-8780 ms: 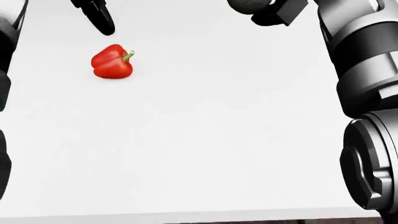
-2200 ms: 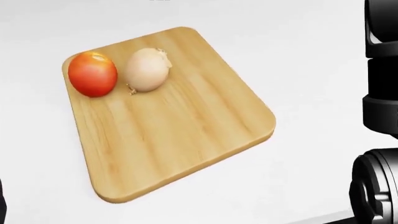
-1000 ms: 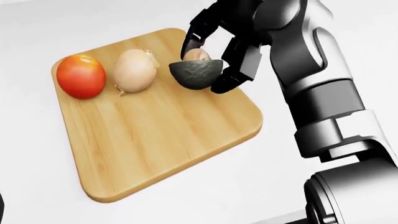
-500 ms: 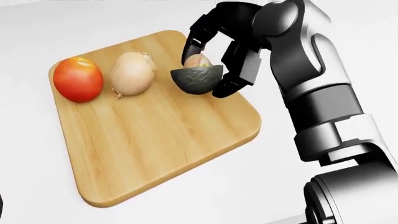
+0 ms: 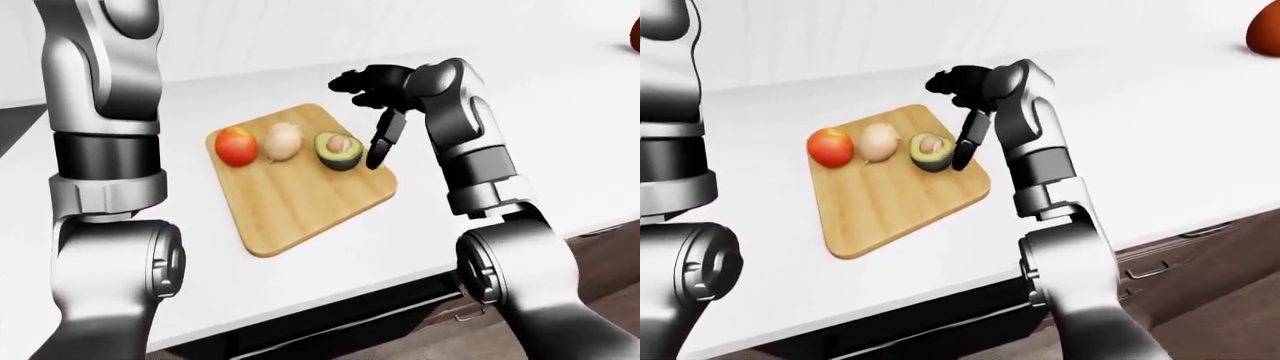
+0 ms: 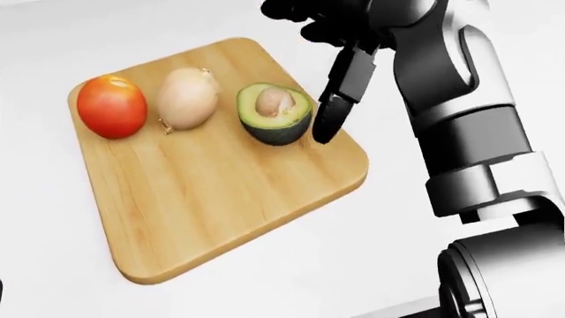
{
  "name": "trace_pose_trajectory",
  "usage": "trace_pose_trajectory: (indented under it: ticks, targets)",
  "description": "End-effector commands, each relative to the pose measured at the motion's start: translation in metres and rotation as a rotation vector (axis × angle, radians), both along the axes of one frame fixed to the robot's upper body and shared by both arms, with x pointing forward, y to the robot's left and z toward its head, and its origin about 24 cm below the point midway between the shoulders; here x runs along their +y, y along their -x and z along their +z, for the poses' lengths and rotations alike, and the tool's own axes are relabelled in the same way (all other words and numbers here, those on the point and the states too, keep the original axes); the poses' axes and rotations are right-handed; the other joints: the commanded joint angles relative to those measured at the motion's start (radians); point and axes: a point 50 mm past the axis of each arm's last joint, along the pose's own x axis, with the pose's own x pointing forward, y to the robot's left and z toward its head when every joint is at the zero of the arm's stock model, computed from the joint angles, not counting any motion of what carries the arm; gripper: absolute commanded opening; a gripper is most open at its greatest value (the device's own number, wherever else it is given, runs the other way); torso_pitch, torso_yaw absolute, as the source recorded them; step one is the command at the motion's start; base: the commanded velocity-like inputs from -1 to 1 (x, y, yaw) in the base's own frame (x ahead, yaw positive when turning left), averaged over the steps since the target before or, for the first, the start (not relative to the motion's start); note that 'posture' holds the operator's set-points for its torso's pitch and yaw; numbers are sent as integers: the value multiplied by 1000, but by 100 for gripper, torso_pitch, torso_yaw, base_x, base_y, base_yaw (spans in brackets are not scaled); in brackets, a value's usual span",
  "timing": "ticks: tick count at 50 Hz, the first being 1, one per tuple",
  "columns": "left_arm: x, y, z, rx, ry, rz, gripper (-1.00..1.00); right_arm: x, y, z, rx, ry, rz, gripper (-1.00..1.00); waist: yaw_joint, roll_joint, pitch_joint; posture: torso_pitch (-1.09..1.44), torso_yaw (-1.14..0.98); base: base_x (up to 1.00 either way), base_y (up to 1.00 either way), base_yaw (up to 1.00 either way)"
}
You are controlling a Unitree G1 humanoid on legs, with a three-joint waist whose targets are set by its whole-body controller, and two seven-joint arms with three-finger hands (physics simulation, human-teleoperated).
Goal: Place the avocado, onion, tomato and bell pepper on the cutting board.
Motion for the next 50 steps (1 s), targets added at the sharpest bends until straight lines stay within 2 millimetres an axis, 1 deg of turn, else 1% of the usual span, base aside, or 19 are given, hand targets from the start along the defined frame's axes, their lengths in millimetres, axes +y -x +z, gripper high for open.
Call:
trace_pose_trajectory:
  ticks: [1,5,10,13,16,19,22,24,26,29,35,38,39,43,47,50]
  targets:
    - [1,15,17,-84,14,-7,-100,-2,8,44,-135,-35,3,100,-1,0,-41,0,0,0,0,0]
    - [-1,14,18,-71,21,-25,-100,-8,14,63,-173,-59,-7,100,0,-1,-37,0,0,0,0,0]
    - [-2,12,14,-47,23,-37,-100,-15,18,84,-242,-123,-45,100,1,-5,-36,0,0,0,0,0]
    - [-3,11,10,10,26,-66,-100,-20,17,101,-307,-198,-97,100,1,-5,-38,0,0,0,0,0]
    - [-6,5,1,152,21,-128,-100,-25,14,112,-348,-269,-147,100,3,-4,-38,0,0,0,0,0]
    - [-10,5,-8,302,19,-193,-100,-28,13,112,-344,-271,-151,100,6,-5,-36,0,0,0,0,0]
    - [-12,7,-8,382,-7,-217,-100,-29,12,111,-342,-268,-156,100,8,-8,-35,0,0,0,0,0]
    - [-10,5,-5,403,-18,-214,-100,-31,11,112,-343,-270,-162,100,8,-11,-36,0,0,0,0,0]
    - [-7,-1,-2,421,-22,-205,-100,-33,10,111,-342,-274,-169,100,10,-14,-36,0,0,0,0,0]
    - [-4,-12,-9,460,-49,-181,-100,-36,10,110,-338,-273,-176,100,11,-15,-35,0,0,0,0,0]
    - [-5,-25,-15,560,-86,-194,-100,-38,8,108,-334,-270,-181,100,13,-14,-38,0,0,0,0,0]
    - [-5,-38,-28,661,-98,-218,-100,-39,8,108,-336,-271,-187,100,14,-17,-38,0,0,0,0,0]
    - [-6,-41,-29,673,-105,-219,-100,-39,8,108,-337,-271,-188,100,15,-18,-39,0,0,0,0,0]
    - [-4,-54,-41,809,-139,-227,-100,-40,7,106,-334,-272,-190,100,17,-19,-41,0,0,0,0,0]
    - [4,-58,-51,880,-181,-213,-100,-40,7,105,-333,-274,-193,100,16,-19,-42,0,0,0,0,0]
    - [8,-54,-56,915,-226,-212,-100,-38,6,104,-331,-276,-191,100,14,-18,-42,0,0,0,0,0]
